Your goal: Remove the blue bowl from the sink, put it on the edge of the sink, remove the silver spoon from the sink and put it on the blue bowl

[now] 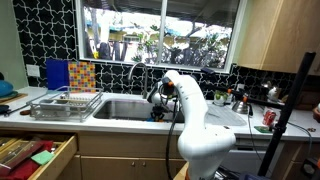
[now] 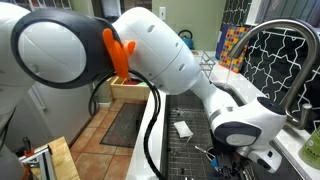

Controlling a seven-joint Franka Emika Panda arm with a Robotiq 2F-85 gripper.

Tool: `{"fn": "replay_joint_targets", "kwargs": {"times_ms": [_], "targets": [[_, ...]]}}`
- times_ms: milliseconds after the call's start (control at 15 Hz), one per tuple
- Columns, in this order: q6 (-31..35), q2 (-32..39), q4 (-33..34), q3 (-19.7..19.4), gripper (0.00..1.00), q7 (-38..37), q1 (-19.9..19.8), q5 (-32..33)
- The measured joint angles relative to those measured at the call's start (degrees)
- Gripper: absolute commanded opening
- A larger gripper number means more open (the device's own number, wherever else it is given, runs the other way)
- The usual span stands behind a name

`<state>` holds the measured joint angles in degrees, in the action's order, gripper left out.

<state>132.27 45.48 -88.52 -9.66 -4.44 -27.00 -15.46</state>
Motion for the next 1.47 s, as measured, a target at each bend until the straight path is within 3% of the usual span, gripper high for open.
{"fn": "replay_joint_targets", "kwargs": {"times_ms": [67,333,867,1133,1467], "targets": [[-0.01,0.07,0.0,0.33,0.0,0.43,-0.44,-0.72],[-0.66,0.27,0.0,2.75,0.01,4.89,-3.44,-5.45],[-9.61,0.88,1.1,6.54,0.01,12.56,-9.8,-13.2],[-16.73,-0.71,2.23,6.86,0.01,12.63,-10.43,-14.04],[-31.23,-5.94,1.64,5.84,0.01,11.75,-8.19,-11.66]]}}
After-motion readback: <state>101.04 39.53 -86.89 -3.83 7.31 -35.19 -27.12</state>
